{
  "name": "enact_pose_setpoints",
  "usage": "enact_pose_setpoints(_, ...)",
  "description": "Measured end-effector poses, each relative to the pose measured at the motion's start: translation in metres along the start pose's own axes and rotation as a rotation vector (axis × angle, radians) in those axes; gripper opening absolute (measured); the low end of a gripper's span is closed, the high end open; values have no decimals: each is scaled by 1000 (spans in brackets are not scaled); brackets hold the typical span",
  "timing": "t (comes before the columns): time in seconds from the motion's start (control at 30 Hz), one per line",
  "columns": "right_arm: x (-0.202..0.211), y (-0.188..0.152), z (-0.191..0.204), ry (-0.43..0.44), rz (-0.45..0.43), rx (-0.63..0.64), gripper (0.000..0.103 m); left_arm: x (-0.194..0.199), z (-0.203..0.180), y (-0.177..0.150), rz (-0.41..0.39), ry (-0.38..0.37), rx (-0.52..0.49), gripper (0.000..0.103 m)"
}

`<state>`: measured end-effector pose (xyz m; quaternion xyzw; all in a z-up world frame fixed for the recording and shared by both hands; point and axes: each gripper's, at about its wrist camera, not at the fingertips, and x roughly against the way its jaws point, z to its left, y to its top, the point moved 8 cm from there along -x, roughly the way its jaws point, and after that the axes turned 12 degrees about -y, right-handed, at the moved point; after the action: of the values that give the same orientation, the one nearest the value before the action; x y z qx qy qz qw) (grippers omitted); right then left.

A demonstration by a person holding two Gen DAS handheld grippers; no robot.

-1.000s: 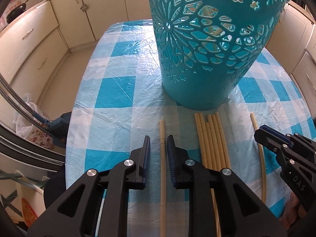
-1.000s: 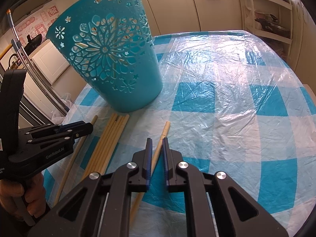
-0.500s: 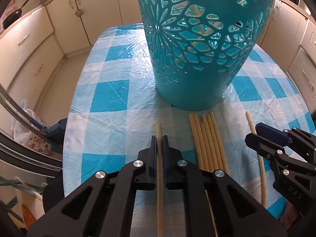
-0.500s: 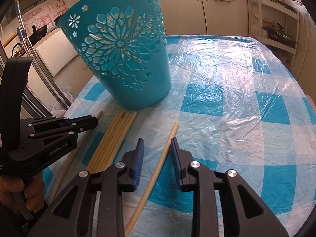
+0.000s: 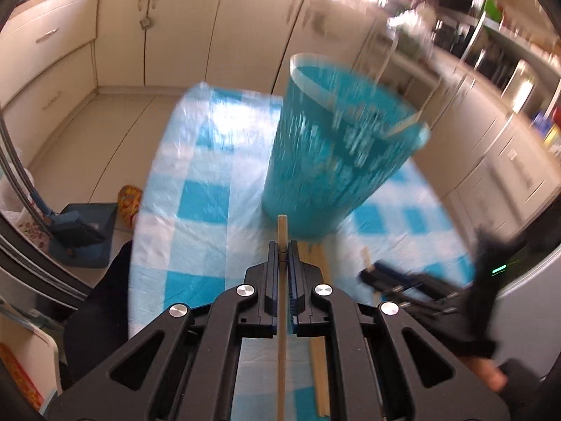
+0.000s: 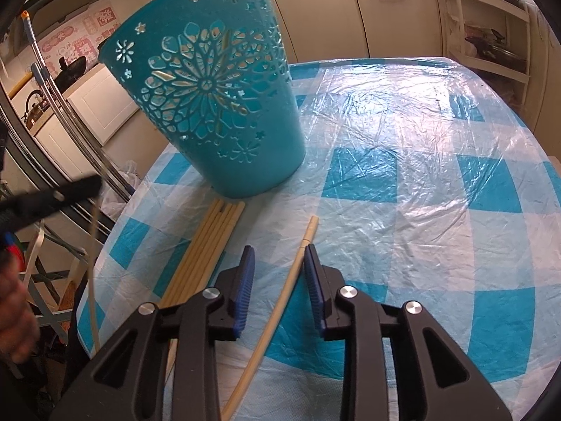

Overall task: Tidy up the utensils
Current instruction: 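Raise the chopstick with the left tool and release it into the basket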

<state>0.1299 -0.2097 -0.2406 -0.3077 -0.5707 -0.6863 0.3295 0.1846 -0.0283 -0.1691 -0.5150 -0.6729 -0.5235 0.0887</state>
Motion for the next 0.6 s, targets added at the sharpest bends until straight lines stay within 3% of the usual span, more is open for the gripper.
enact_pose_setpoints(0.3, 3, 0, -5, 15, 1, -12, 29, 67, -50, 60, -187, -106, -45, 5)
enact_pose_setpoints(0.47, 3, 1, -5, 18, 2, -15, 30, 86, -76, 73, -226, -129, -96, 3)
enact_pose_setpoints(0.6, 4, 0, -7, 21, 1, -19, 30, 90, -78, 76, -221, -96, -126, 3)
